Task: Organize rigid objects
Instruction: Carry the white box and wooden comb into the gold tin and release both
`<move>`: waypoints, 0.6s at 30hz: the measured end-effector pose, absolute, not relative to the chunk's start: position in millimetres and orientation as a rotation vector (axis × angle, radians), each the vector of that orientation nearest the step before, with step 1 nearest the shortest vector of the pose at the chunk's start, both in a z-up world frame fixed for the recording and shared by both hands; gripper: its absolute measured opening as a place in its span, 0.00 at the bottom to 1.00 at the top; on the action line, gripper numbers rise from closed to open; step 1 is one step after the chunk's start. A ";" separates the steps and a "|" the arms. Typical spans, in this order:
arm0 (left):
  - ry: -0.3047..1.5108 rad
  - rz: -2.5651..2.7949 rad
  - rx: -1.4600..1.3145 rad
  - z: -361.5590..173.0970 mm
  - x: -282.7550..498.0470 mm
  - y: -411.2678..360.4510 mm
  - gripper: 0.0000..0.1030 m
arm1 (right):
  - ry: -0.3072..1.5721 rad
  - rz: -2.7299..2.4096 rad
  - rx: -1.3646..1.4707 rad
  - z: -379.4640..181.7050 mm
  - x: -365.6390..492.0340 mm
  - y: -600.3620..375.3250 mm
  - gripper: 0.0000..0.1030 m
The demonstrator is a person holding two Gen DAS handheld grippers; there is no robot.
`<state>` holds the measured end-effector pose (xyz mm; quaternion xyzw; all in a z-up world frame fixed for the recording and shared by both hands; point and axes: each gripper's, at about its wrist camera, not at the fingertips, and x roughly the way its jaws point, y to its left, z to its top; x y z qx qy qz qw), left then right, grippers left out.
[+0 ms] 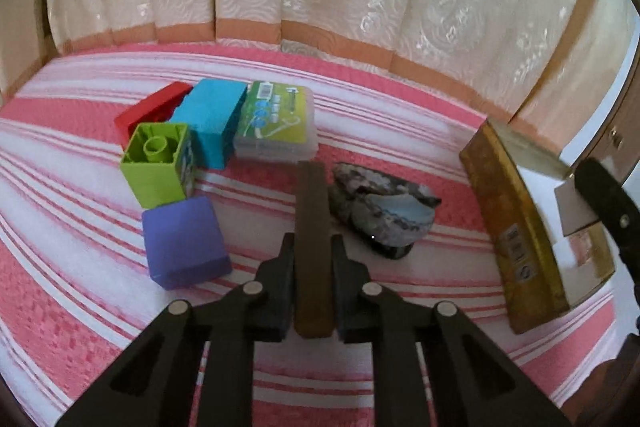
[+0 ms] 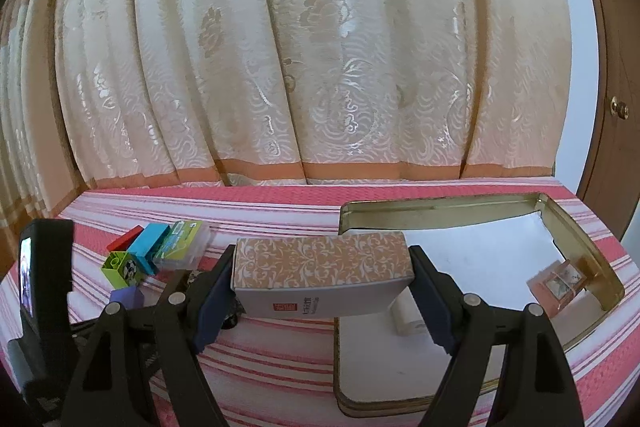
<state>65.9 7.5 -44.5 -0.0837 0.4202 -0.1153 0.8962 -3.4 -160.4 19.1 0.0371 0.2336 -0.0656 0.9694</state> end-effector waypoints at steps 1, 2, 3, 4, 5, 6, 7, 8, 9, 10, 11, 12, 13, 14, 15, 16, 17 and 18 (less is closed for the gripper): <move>0.868 -0.238 -0.189 -44.1 66.0 9.8 0.13 | 0.472 -0.129 0.087 19.3 -3.5 -162.3 0.80; 0.861 -0.238 -0.203 -43.7 64.6 12.3 0.13 | 0.471 -0.129 0.093 19.7 -3.9 -163.2 0.80; 0.846 -0.245 -0.228 -42.5 62.5 16.5 0.13 | 0.468 -0.127 0.100 20.1 -4.2 -164.5 0.80; 0.823 -0.256 -0.255 -40.9 59.8 21.1 0.13 | 0.464 -0.124 0.107 21.0 -4.8 -165.9 0.80; 0.803 -0.258 -0.270 -39.1 56.6 24.0 0.13 | 0.459 -0.120 0.113 22.0 -5.7 -167.1 0.80; 0.792 -0.259 -0.274 -38.1 57.0 24.7 0.13 | 0.454 -0.119 0.117 22.8 -6.6 -167.8 0.80; 0.773 -0.264 -0.278 -35.9 54.9 25.1 0.13 | 0.449 -0.120 0.118 23.4 -7.4 -168.4 0.80; 0.748 -0.269 -0.278 -32.8 52.2 24.6 0.13 | 0.448 -0.121 0.118 23.8 -7.6 -168.7 0.80; 0.730 -0.271 -0.274 -30.0 51.0 23.7 0.13 | 0.447 -0.121 0.118 23.9 -7.6 -169.0 0.80; 0.705 -0.272 -0.266 -26.2 49.0 22.2 0.13 | 0.447 -0.120 0.121 24.1 -7.9 -169.5 0.80; 0.683 -0.269 -0.260 -23.3 46.9 21.3 0.13 | 0.445 -0.119 0.124 24.5 -8.2 -170.1 0.80; 0.660 -0.262 -0.252 -20.2 44.1 20.6 0.13 | 0.442 -0.118 0.126 25.0 -8.8 -170.4 0.80; 0.633 -0.249 -0.239 -16.8 41.1 19.5 0.13 | 0.436 -0.118 0.129 25.9 -9.8 -171.0 0.80; 0.609 -0.235 -0.227 -13.7 39.0 18.1 0.13 | 0.432 -0.118 0.131 26.7 -10.3 -171.7 0.80; 0.587 -0.223 -0.216 -11.0 36.7 17.2 0.13 | 0.426 -0.118 0.132 27.6 -11.5 -172.3 0.80; 0.564 -0.211 -0.199 -8.0 34.2 15.4 0.13 | 0.421 -0.119 0.132 28.3 -12.3 -172.7 0.80; 0.548 -0.202 -0.185 -5.8 31.7 13.8 0.13 | 0.416 -0.121 0.131 29.2 -13.2 -173.3 0.80; 0.533 -0.194 -0.170 -4.0 29.6 11.7 0.13 | 0.412 -0.123 0.129 29.8 -14.3 -173.8 0.80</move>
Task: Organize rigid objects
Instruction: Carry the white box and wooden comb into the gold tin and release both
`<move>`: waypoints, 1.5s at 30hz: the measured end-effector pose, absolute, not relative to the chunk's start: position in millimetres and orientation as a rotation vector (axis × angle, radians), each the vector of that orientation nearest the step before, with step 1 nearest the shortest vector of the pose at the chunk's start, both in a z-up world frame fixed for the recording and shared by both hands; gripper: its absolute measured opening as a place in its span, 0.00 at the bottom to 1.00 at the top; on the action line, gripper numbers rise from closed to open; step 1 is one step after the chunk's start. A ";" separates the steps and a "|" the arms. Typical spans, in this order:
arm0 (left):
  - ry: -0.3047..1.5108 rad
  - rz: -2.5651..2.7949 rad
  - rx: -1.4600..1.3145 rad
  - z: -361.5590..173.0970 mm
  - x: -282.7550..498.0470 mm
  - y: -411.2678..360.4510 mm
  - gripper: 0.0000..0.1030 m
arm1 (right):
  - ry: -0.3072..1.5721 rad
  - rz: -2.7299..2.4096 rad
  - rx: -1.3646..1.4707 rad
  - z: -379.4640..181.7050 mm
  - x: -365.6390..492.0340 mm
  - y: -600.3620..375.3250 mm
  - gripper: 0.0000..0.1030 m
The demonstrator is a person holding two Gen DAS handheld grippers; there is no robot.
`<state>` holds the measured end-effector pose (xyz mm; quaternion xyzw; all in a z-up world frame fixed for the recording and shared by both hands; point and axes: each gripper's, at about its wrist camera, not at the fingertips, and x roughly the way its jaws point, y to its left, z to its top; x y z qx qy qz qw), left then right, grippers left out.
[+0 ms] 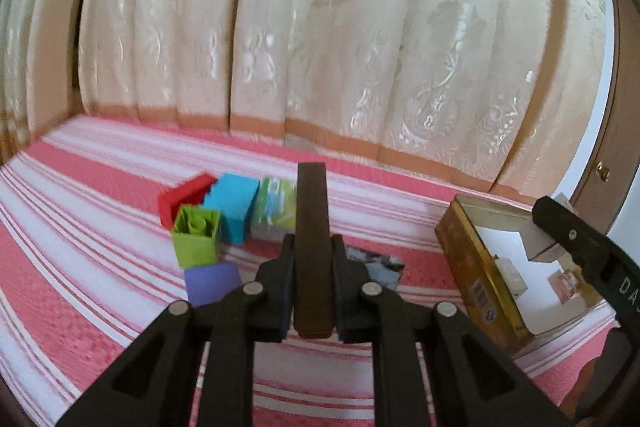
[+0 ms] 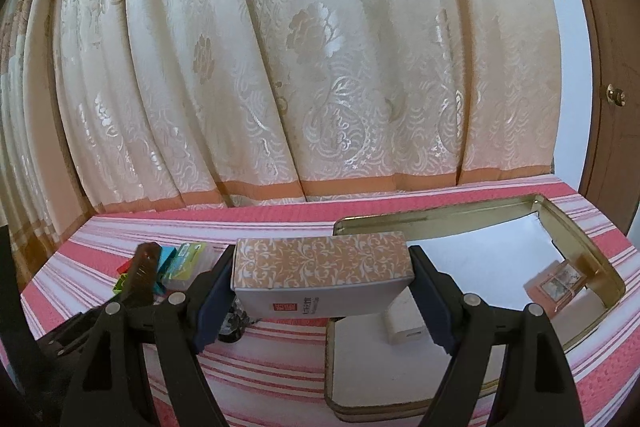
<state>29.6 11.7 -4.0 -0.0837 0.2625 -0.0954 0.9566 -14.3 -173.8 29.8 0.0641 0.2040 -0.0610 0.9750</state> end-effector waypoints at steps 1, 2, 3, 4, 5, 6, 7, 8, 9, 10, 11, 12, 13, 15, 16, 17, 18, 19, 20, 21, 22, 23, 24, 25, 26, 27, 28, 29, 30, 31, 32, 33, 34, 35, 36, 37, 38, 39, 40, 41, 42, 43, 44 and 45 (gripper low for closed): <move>0.518 -0.185 -0.154 -2.2 27.5 9.3 0.13 | 0.407 -0.125 0.127 30.3 -15.1 -174.6 0.80; 0.509 -0.179 -0.143 -1.0 26.2 6.4 0.13 | 0.404 -0.126 0.125 30.6 -15.9 -175.7 0.80; 0.504 -0.176 -0.137 -0.3 25.1 4.1 0.13 | 0.402 -0.128 0.122 30.8 -16.6 -176.6 0.80; 0.498 -0.171 -0.130 0.1 24.0 0.9 0.13 | 0.400 -0.130 0.120 30.8 -17.4 -178.0 0.80; 0.494 -0.167 -0.125 0.8 23.1 -1.3 0.13 | 0.398 -0.132 0.117 31.0 -18.5 -179.8 0.80; 0.489 -0.162 -0.119 1.8 21.6 -3.9 0.13 | 0.397 -0.136 0.115 31.0 -19.4 -181.8 0.80; 0.482 -0.158 -0.109 2.9 19.9 -7.6 0.13 | 0.395 -0.141 0.114 31.0 -20.6 -184.4 0.80; 0.478 -0.155 -0.100 3.4 18.2 -10.4 0.13 | 0.393 -0.148 0.112 31.2 -21.4 -187.6 0.80; 0.473 -0.154 -0.090 4.1 17.0 -14.1 0.13 | 0.392 -0.156 0.111 31.2 -22.2 -191.3 0.80; 0.468 -0.152 -0.080 4.9 15.2 -18.5 0.13 | 0.390 -0.162 0.111 31.5 -22.9 -194.5 0.80; 0.465 -0.151 -0.072 5.6 14.2 -21.9 0.13 | 0.388 -0.170 0.112 31.8 -24.4 -198.7 0.80; 0.461 -0.150 -0.065 5.8 13.2 -24.6 0.13 | 0.386 -0.177 0.113 32.0 -25.4 -202.6 0.80; 0.453 -0.149 -0.055 6.8 11.6 -29.4 0.13 | 0.384 -0.184 0.113 32.2 -26.6 -207.2 0.80; 0.442 -0.150 -0.040 8.9 8.7 -36.2 0.13 | 0.383 -0.199 0.114 32.2 -29.1 -216.4 0.80; 0.435 -0.152 -0.030 10.0 6.7 -41.1 0.13 | 0.383 -0.206 0.116 32.5 -30.0 -221.5 0.80; 0.431 -0.155 -0.023 10.5 5.4 -44.9 0.13 | 0.382 -0.213 0.118 32.6 -30.8 -226.7 0.80; 0.428 -0.158 -0.018 10.9 4.4 -48.9 0.13 | 0.381 -0.220 0.120 33.0 -31.3 -230.8 0.80; 0.426 -0.163 -0.014 11.2 3.1 -53.2 0.13 | 0.381 -0.227 0.123 33.1 -31.9 -235.4 0.80; 0.425 -0.165 -0.013 11.6 2.6 -56.6 0.13 | 0.380 -0.234 0.125 33.4 -32.4 -240.1 0.80; 0.424 -0.167 -0.013 12.2 2.3 -59.4 0.13 | 0.380 -0.240 0.127 33.6 -32.8 -243.9 0.80; 0.423 -0.171 -0.015 13.1 1.9 -62.5 0.13 | 0.379 -0.249 0.129 33.9 -33.5 -249.1 0.80; 0.421 -0.175 -0.016 14.1 1.6 -65.2 0.13 | 0.378 -0.254 0.130 34.3 -33.5 -252.0 0.80; 0.418 -0.177 -0.016 14.9 0.8 -67.5 0.13 | 0.377 -0.259 0.131 34.5 -34.2 -255.7 0.80; 0.414 -0.181 -0.013 16.0 0.1 -70.8 0.13 | 0.376 -0.264 0.131 34.8 -34.7 -258.6 0.80; 0.412 -0.185 -0.010 16.8 -0.7 -74.3 0.13 | 0.375 -0.271 0.130 35.3 -34.5 -262.1 0.80; 0.411 -0.190 -0.008 17.6 -0.9 -77.5 0.13 | 0.374 -0.276 0.128 35.4 -34.8 -265.1 0.80; 0.409 -0.197 -0.007 18.5 -0.9 -81.7 0.13 | 0.373 -0.284 0.123 35.1 -35.4 -269.0 0.80; 0.409 -0.202 -0.006 19.2 -0.6 -85.3 0.13 | 0.373 -0.292 0.116 34.7 -35.6 -271.4 0.80; 0.408 -0.209 -0.004 19.8 -0.6 -89.1 0.13 | 0.373 -0.303 0.105 34.2 -35.9 -274.1 0.80; 0.407 -0.218 0.001 20.9 -0.6 -94.1 0.13 | 0.373 -0.316 0.094 33.6 -36.3 -277.3 0.80; 0.405 -0.225 0.004 21.5 -0.9 -98.2 0.13 | 0.374 -0.331 0.083 32.9 -36.3 -281.8 0.80; 0.403 -0.231 0.007 22.5 -1.4 -101.8 0.13 | 0.375 -0.343 0.077 32.1 -37.0 -285.9 0.80; 0.401 -0.239 0.011 23.2 -1.7 -106.7 0.13 | 0.377 -0.355 0.075 31.4 -37.6 -291.0 0.80; 0.400 -0.246 0.015 23.3 -2.0 -111.5 0.13 | 0.379 -0.366 0.075 30.4 -38.3 -296.7 0.80; 0.401 -0.252 0.019 23.3 -1.8 -115.7 0.13 | 0.383 -0.378 0.077 29.6 -38.3 -303.1 0.80; 0.405 -0.261 0.022 23.0 -1.3 -120.5 0.13 | 0.390 -0.391 0.077 28.0 -37.9 -310.2 0.80; 0.410 -0.270 0.024 22.3 -0.6 -126.1 0.13 | 0.396 -0.400 0.076 27.2 -37.3 -314.7 0.80; 0.414 -0.275 0.026 21.6 -0.3 -129.5 0.13 | 0.402 -0.410 0.074 26.2 -35.7 -319.8 0.80; 0.418 -0.282 0.032 21.2 -0.3 -135.1 0.13 | 0.410 -0.420 0.072 24.8 -34.6 -325.1 0.80; 0.422 -0.288 0.037 20.5 0.2 -139.8 0.13 | 0.417 -0.428 0.069 23.5 -33.3 -329.3 0.80; 0.425 -0.294 0.044 19.9 0.7 -144.6 0.13 | 0.425 -0.435 0.066 22.4 -32.2 -333.1 0.80; 0.426 -0.301 0.054 18.9 0.8 -150.6 0.13 | 0.431 -0.443 0.063 21.2 -31.1 -337.1 0.80; 0.428 -0.307 0.062 18.1 0.8 -155.6 0.13 | 0.437 -0.450 0.063 20.3 -30.4 -341.0 0.80; 0.430 -0.312 0.068 17.4 0.8 -159.8 0.13 | 0.442 -0.453 0.067 19.9 -29.8 -343.3 0.80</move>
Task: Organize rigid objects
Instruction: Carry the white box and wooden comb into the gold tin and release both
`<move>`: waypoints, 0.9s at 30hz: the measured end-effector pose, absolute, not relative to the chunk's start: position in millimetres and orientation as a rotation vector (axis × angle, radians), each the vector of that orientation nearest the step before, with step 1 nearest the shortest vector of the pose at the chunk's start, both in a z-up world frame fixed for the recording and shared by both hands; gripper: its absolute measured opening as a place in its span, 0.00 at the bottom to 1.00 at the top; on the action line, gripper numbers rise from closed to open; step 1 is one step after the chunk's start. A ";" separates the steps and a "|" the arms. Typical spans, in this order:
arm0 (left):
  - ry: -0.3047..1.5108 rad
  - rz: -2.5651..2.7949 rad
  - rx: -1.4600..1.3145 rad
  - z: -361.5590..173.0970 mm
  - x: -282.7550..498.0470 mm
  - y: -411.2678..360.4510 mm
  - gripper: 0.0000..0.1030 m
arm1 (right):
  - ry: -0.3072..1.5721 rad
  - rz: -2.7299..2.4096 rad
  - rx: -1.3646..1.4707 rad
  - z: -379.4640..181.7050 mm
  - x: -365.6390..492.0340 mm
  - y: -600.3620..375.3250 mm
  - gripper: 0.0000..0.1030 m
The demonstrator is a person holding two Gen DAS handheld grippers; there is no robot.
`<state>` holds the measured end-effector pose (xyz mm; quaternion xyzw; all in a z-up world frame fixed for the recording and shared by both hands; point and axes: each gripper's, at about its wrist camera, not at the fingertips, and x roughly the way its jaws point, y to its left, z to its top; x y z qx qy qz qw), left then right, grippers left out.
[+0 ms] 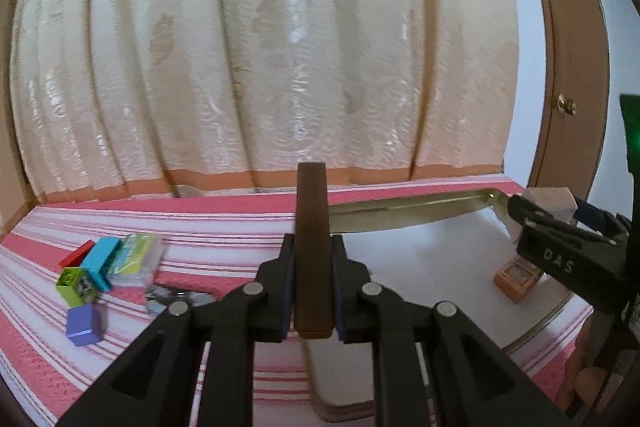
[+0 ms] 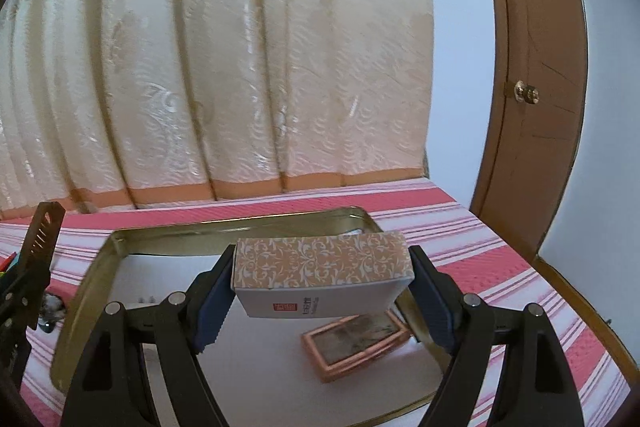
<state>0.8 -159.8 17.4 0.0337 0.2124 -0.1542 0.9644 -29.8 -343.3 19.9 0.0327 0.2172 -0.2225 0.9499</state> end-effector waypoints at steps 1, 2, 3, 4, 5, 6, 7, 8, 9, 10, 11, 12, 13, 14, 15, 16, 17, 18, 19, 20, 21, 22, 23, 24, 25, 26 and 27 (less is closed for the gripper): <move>0.432 -0.318 0.075 16.4 0.8 -164.8 0.13 | 0.451 -0.453 0.073 18.9 -28.6 -346.8 0.80; 0.435 -0.323 0.083 15.2 0.7 -169.7 0.13 | 0.457 -0.453 0.075 18.4 -27.7 -348.2 0.80; 0.438 -0.326 0.090 13.9 0.3 -173.3 0.13 | 0.466 -0.453 0.074 16.9 -26.2 -348.9 0.80; 0.444 -0.329 0.099 12.3 1.0 -178.3 0.13 | 0.475 -0.451 0.072 15.4 -24.1 -349.2 0.80; 0.451 -0.331 0.103 11.1 2.1 -181.3 0.13 | 0.485 -0.448 0.065 13.8 -21.7 -348.6 0.80; 0.458 -0.332 0.107 9.7 3.1 -184.1 0.13 | 0.492 -0.446 0.058 12.9 -19.8 -347.5 0.80; 0.468 -0.333 0.112 7.8 4.1 -187.3 0.13 | 0.498 -0.446 0.050 11.9 -18.3 -346.2 0.80; 0.473 -0.333 0.117 6.7 4.7 -189.6 0.13 | 0.503 -0.446 0.042 10.7 -17.1 -344.8 0.80; 0.476 -0.332 0.121 5.7 5.5 -191.1 0.13 | 0.508 -0.444 0.037 9.7 -16.1 -343.9 0.80; 0.480 -0.329 0.127 4.7 5.7 -192.4 0.13 | 0.512 -0.442 0.033 8.8 -15.1 -342.9 0.80; 0.486 -0.327 0.132 3.7 6.3 -193.8 0.13 | 0.518 -0.442 0.029 7.6 -14.1 -342.3 0.80; 0.492 -0.326 0.136 2.9 7.1 -194.7 0.13 | 0.523 -0.442 0.027 6.6 -13.1 -342.0 0.80; 0.499 -0.323 0.137 2.4 8.2 -195.2 0.13 | 0.530 -0.442 0.026 5.5 -12.3 -341.8 0.80; 0.503 -0.320 0.137 2.1 8.9 -195.8 0.13 | 0.536 -0.442 0.028 4.5 -11.4 -342.0 0.80; 0.507 -0.317 0.138 1.5 9.2 -196.3 0.13 | 0.542 -0.441 0.032 3.4 -10.6 -342.7 0.80; 0.514 -0.314 0.142 0.7 9.7 -198.0 0.13 | 0.546 -0.441 0.035 2.5 -10.1 -343.3 0.80; 0.522 -0.312 0.147 0.1 11.1 -199.0 0.13 | 0.553 -0.440 0.038 1.4 -9.1 -343.9 0.80; 0.531 -0.310 0.154 -0.9 12.5 -200.5 0.13 | 0.559 -0.440 0.041 0.2 -8.3 -344.4 0.80; 0.541 -0.308 0.160 -2.2 14.1 -202.4 0.13 | 0.566 -0.439 0.046 -1.1 -7.4 -345.0 0.80; 0.551 -0.304 0.165 -3.3 15.8 -203.6 0.13 | 0.571 -0.437 0.051 -2.4 -6.7 -345.6 0.80; 0.560 -0.301 0.170 -4.5 17.0 -204.2 0.13 | 0.575 -0.436 0.056 -3.2 -6.2 -346.3 0.80; 0.571 -0.299 0.174 -5.7 18.8 -205.1 0.13 | 0.576 -0.435 0.059 -3.3 -6.2 -346.5 0.80; 0.579 -0.297 0.175 -6.7 20.0 -205.2 0.13 | 0.577 -0.435 0.065 -3.6 -6.3 -346.7 0.80; 0.584 -0.297 0.175 -7.5 20.6 -205.3 0.13 | 0.578 -0.433 0.071 -4.0 -6.6 -347.4 0.80; 0.589 -0.296 0.174 -8.2 21.5 -205.0 0.13 | 0.577 -0.430 0.078 -4.0 -7.0 -347.8 0.80; 0.594 -0.294 0.172 -8.6 22.3 -204.6 0.13 | 0.576 -0.425 0.087 -4.1 -7.0 -348.4 0.81; 0.597 -0.294 0.171 -9.0 22.7 -204.3 0.13 | 0.577 -0.417 0.097 -4.6 -7.0 -349.1 0.81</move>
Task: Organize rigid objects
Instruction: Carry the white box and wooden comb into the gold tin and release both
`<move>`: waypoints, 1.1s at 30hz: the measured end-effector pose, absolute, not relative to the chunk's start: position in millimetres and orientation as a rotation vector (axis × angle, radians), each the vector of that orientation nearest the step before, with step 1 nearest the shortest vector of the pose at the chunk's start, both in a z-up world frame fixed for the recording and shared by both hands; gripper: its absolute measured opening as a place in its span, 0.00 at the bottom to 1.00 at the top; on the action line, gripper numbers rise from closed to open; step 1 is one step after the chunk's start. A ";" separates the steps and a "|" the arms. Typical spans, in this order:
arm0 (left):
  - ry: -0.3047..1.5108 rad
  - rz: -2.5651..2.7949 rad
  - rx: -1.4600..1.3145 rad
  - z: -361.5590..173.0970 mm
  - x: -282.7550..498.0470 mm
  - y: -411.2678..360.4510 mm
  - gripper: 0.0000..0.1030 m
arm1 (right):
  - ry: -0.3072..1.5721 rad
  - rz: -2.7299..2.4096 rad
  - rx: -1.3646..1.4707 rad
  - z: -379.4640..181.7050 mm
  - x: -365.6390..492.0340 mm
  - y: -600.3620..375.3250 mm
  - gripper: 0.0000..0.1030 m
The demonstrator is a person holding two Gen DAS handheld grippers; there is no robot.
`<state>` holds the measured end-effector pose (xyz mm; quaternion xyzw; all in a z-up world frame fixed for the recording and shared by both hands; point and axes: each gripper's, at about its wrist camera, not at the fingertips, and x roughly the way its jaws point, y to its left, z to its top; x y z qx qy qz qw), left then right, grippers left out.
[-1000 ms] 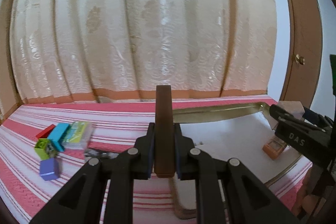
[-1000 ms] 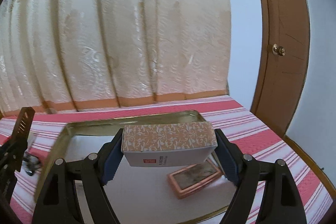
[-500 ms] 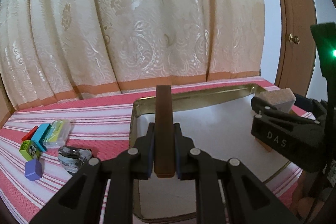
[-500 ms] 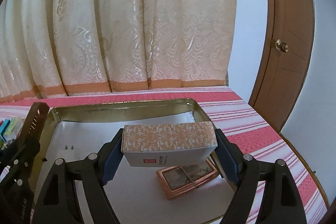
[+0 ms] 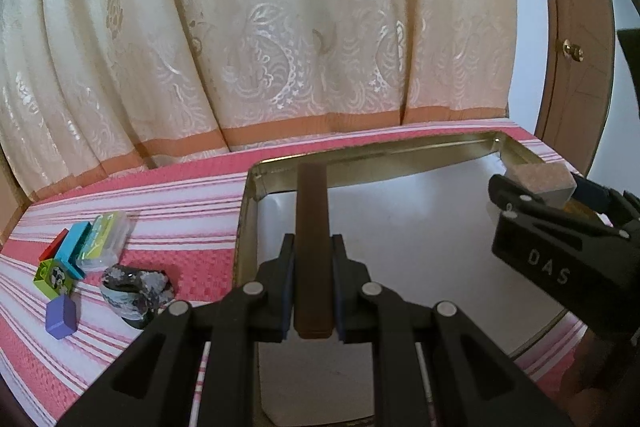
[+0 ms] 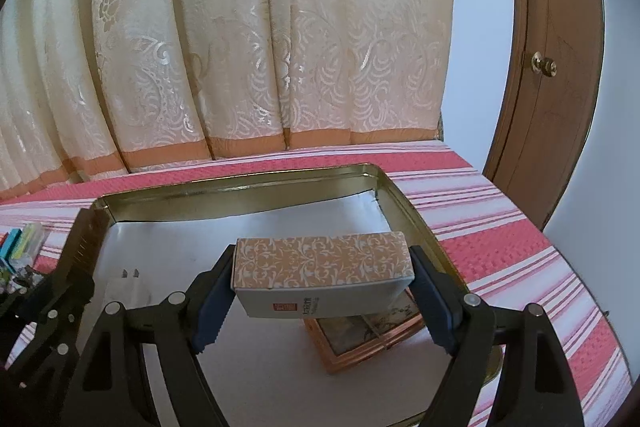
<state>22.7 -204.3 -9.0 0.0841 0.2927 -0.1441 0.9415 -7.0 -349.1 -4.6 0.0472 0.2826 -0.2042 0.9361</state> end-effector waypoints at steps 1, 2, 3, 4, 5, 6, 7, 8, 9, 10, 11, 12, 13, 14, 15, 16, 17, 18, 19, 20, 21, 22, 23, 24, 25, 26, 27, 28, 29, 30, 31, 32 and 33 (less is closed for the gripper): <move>0.601 -0.294 0.170 -9.5 23.3 -204.4 0.13 | 0.580 -0.411 0.104 -5.4 -6.7 -349.3 0.81; 0.603 -0.293 0.170 -9.5 23.5 -204.1 0.13 | 0.584 -0.409 0.108 -6.2 -6.3 -349.5 0.81; 0.603 -0.293 0.169 -9.7 23.7 -203.8 0.13 | 0.590 -0.406 0.112 -7.4 -5.6 -349.5 0.81; 0.604 -0.293 0.167 -9.9 23.6 -203.8 0.13 | 0.595 -0.402 0.117 -8.1 -5.1 -349.4 0.81; 0.605 -0.293 0.167 -10.0 23.8 -203.8 0.13 | 0.602 -0.396 0.124 -9.0 -4.6 -349.5 0.81; 0.606 -0.292 0.166 -10.1 23.9 -203.7 0.13 | 0.606 -0.393 0.133 -9.5 -4.5 -350.1 0.81; 0.607 -0.288 0.165 -10.2 24.3 -203.5 0.14 | 0.604 -0.392 0.143 -9.3 -5.1 -351.0 0.81; 0.607 -0.285 0.165 -10.3 24.7 -203.1 0.15 | 0.601 -0.392 0.152 -9.2 -5.6 -351.9 0.82; 0.605 -0.278 0.165 -10.2 24.7 -202.6 0.16 | 0.597 -0.395 0.163 -9.0 -6.2 -353.3 0.82; 0.604 -0.275 0.164 -10.0 24.3 -202.1 0.16 | 0.595 -0.400 0.178 -9.0 -7.1 -355.8 0.82; 0.603 -0.274 0.163 -9.8 24.0 -202.0 0.18 | 0.594 -0.404 0.186 -9.0 -7.4 -357.5 0.82; 0.602 -0.274 0.162 -9.5 23.8 -202.0 0.18 | 0.595 -0.408 0.196 -9.1 -7.5 -359.4 0.82; 0.601 -0.273 0.162 -9.4 23.9 -201.7 0.18 | 0.595 -0.409 0.209 -9.0 -8.0 -361.6 0.82; 0.600 -0.273 0.161 -9.1 23.7 -201.4 0.19 | 0.591 -0.409 0.225 -8.5 -8.7 -363.9 0.82; 0.598 -0.272 0.160 -8.9 23.6 -200.9 0.22 | 0.585 -0.407 0.239 -7.9 -9.9 -365.8 0.82; 0.593 -0.273 0.157 -8.5 22.8 -200.2 0.32 | 0.572 -0.404 0.257 -6.8 -11.9 -368.1 0.82; 0.586 -0.271 0.156 -7.8 21.9 -199.9 0.49 | 0.560 -0.399 0.275 -5.6 -13.5 -370.5 0.83; 0.576 -0.268 0.156 -6.9 20.6 -199.7 0.58 | 0.548 -0.390 0.294 -4.4 -15.2 -372.4 0.86; 0.560 -0.262 0.154 -5.4 18.3 -199.1 0.71 | 0.534 -0.375 0.318 -3.0 -17.2 -374.8 0.93; 0.545 -0.260 0.152 -3.9 16.2 -198.5 0.75 | 0.514 -0.359 0.345 -1.6 -20.0 -376.9 0.94; 0.529 -0.261 0.152 -2.5 14.1 -198.0 0.76 | 0.493 -0.342 0.367 0.1 -22.9 -378.3 0.94; 0.515 -0.258 0.157 -1.4 12.5 -198.6 0.80 | 0.480 -0.328 0.379 1.4 -24.2 -378.3 0.94; 0.509 -0.255 0.163 -1.0 11.8 -199.3 0.85 | 0.465 -0.316 0.389 3.3 -25.5 -378.3 0.94; 0.506 -0.253 0.165 -0.7 11.8 -199.5 0.87 | 0.453 -0.312 0.394 5.2 -27.2 -378.6 0.94; 0.502 -0.253 0.164 -0.3 11.3 -199.5 0.87 | 0.432 -0.307 0.402 7.5 -30.0 -378.9 0.94; 0.499 -0.252 0.164 -0.1 11.1 -199.3 0.87 | 0.415 -0.305 0.409 9.3 -32.1 -379.0 0.94; 0.498 -0.251 0.163 0.1 11.3 -199.0 0.87 | 0.396 -0.306 0.415 11.3 -34.7 -379.3 0.94; 0.498 -0.250 0.161 0.1 11.8 -198.5 0.87 | 0.376 -0.309 0.422 12.9 -37.9 -380.3 0.94; 0.499 -0.250 0.157 0.2 12.2 -197.7 0.88 | 0.360 -0.315 0.427 14.1 -40.5 -381.0 0.94; 0.498 -0.249 0.153 0.2 12.1 -197.0 0.88 | 0.352 -0.322 0.428 14.7 -41.8 -381.5 0.94; 0.496 -0.247 0.145 0.1 11.8 -195.3 0.91 | 0.346 -0.334 0.427 15.1 -42.3 -381.5 0.94; 0.494 -0.244 0.139 0.1 11.0 -193.6 0.95 | 0.345 -0.340 0.425 15.1 -42.4 -381.8 0.94; 0.490 -0.241 0.134 0.4 10.8 -192.1 0.96 | 0.344 -0.345 0.424 15.3 -43.2 -382.3 0.94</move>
